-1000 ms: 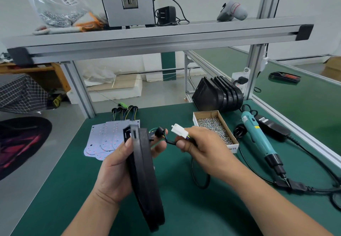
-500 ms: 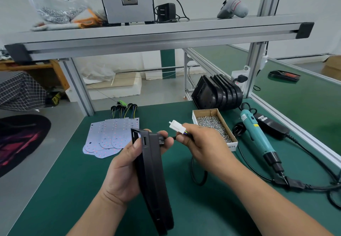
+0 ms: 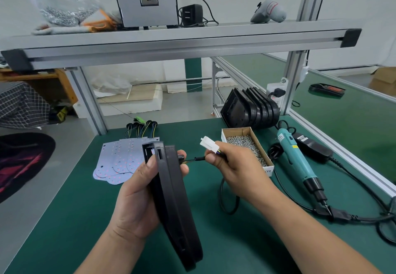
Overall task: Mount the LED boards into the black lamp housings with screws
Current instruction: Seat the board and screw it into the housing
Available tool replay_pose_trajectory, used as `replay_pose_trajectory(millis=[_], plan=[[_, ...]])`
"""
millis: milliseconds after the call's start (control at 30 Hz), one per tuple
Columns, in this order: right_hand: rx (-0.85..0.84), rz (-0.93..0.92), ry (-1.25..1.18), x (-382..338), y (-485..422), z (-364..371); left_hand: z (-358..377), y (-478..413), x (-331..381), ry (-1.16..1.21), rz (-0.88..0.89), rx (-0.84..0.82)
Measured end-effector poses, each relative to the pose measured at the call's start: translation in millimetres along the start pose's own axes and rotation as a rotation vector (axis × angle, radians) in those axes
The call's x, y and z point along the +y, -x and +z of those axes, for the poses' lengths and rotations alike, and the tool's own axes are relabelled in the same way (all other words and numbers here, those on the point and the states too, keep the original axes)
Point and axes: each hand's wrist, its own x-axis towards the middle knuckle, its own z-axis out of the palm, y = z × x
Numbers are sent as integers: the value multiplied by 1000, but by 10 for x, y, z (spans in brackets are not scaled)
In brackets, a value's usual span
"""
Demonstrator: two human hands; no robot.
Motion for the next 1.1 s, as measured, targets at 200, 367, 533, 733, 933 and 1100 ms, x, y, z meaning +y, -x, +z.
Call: replay_pose_trajectory(millis=[200, 367, 533, 733, 933, 1100], plan=[[23, -26, -11, -20, 0, -13, 38, 25, 44, -73, 4, -38], [52, -29, 67, -17, 17, -43, 17, 31, 40, -103, -33, -64], [26, -121, 61, -52, 27, -69, 41, 53, 26, -122, -8, -72], [90, -268, -53, -237, 70, 51, 83, 63, -67, 41, -63, -66], [-84, -158, -61, -237, 52, -82, 100, 50, -81, 182, -107, -288], [-76, -197, -48, -232, 64, -56, 140, 127, -67, 219, -151, -247]])
